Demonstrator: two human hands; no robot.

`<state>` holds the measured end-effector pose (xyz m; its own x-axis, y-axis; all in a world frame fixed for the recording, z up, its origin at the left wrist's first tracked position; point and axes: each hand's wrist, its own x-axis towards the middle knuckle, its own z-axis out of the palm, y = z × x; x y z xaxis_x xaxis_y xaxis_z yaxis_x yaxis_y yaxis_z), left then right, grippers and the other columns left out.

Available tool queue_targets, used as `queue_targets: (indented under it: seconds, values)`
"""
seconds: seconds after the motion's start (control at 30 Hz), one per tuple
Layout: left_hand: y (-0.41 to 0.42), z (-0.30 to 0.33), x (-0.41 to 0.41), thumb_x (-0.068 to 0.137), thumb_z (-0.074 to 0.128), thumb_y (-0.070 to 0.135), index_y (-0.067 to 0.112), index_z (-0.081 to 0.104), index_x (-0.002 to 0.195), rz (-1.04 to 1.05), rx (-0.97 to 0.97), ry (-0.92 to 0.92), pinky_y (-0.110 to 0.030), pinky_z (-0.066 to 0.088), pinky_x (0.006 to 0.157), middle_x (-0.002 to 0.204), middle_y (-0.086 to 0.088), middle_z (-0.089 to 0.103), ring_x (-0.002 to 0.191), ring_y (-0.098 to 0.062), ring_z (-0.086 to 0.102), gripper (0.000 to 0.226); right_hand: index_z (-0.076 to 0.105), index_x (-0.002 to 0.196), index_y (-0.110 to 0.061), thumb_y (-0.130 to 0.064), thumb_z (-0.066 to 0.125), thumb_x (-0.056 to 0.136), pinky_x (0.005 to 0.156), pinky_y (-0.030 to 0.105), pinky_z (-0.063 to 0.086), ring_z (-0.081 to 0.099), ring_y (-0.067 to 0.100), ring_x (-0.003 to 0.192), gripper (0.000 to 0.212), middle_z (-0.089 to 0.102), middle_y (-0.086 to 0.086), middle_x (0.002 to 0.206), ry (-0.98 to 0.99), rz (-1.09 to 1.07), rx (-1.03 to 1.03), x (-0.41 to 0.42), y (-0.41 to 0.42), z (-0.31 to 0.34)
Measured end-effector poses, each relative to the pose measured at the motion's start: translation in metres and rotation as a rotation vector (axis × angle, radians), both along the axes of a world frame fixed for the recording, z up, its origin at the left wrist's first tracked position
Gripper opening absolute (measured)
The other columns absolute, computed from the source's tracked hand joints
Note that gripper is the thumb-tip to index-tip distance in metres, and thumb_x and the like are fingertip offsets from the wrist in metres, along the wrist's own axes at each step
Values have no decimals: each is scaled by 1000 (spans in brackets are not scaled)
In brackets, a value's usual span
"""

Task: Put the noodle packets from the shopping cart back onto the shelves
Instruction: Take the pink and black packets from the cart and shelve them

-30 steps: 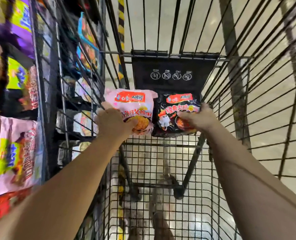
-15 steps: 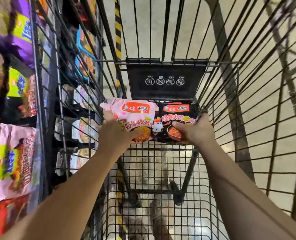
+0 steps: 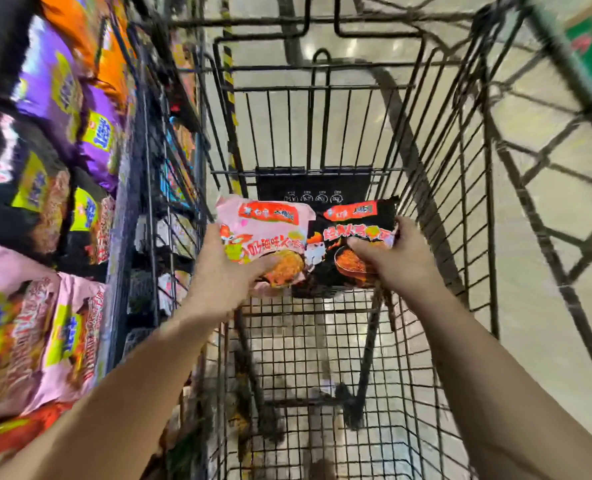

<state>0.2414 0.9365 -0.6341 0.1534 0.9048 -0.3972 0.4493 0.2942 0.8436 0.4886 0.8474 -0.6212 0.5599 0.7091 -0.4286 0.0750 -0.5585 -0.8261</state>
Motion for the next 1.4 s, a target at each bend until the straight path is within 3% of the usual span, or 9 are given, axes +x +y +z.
queue_targets:
  seconds: [0.2,0.4,0.57,0.77,0.93,1.03,1.2,1.3,1.4]
  values:
    - [-5,113,-4,67,94,12,18,44,122,-43,222,-177,-26,56,87,113,1,67,91,2,67,74,63,118,-27,-50,92,56,92,50,59,76,21,97,73,78,-2,107,-35,-54,174,3,-15,122]
    - [-6,227,-12,49,95,55,37,45,116,-103,283,-292,-56,57,89,112,8,70,106,-20,70,85,61,118,-17,-16,90,73,87,52,61,76,25,94,53,78,5,104,-30,-84,279,-1,-33,249]
    - [-17,315,-20,65,94,34,40,43,111,-175,307,-332,-56,60,82,118,9,66,105,-16,71,69,56,110,-30,-12,83,81,77,48,64,74,26,94,43,73,6,108,-91,-76,348,-16,-56,340]
    - [-56,392,-35,63,93,30,38,45,113,-185,352,-379,-58,59,85,109,18,69,108,-20,70,71,50,133,-23,-20,80,83,72,37,63,73,22,94,58,70,6,115,-152,-22,363,-31,-96,424]
    - [-98,441,-42,65,93,23,38,45,113,-131,391,-445,-57,62,70,123,-3,65,111,-31,69,70,47,132,-29,-22,79,84,84,48,62,72,24,99,58,68,4,118,-197,72,404,-35,-126,482]
    - [-127,465,-45,57,98,36,43,45,113,-75,431,-451,-59,61,73,125,-3,63,112,-30,68,78,45,133,-26,-18,77,88,70,37,63,71,24,97,56,66,6,119,-184,128,454,-33,-141,507]
    - [-191,497,-51,82,81,2,27,36,124,50,498,-437,-27,61,64,117,6,59,103,-12,66,66,49,131,-23,-14,72,91,67,36,62,73,20,89,47,70,3,109,-183,239,521,-40,-161,540]
    - [-228,506,-62,83,79,-1,19,36,125,126,491,-445,-33,62,61,122,-5,58,99,-20,67,63,49,128,-26,-14,70,92,73,43,64,73,24,91,44,70,5,109,-161,319,529,-48,-172,550]
    - [-266,512,-79,76,89,14,18,38,132,221,523,-410,-51,63,75,125,-7,62,101,-21,71,75,48,125,-27,-17,70,91,78,51,64,72,25,94,42,68,5,108,-145,409,548,-61,-186,555]
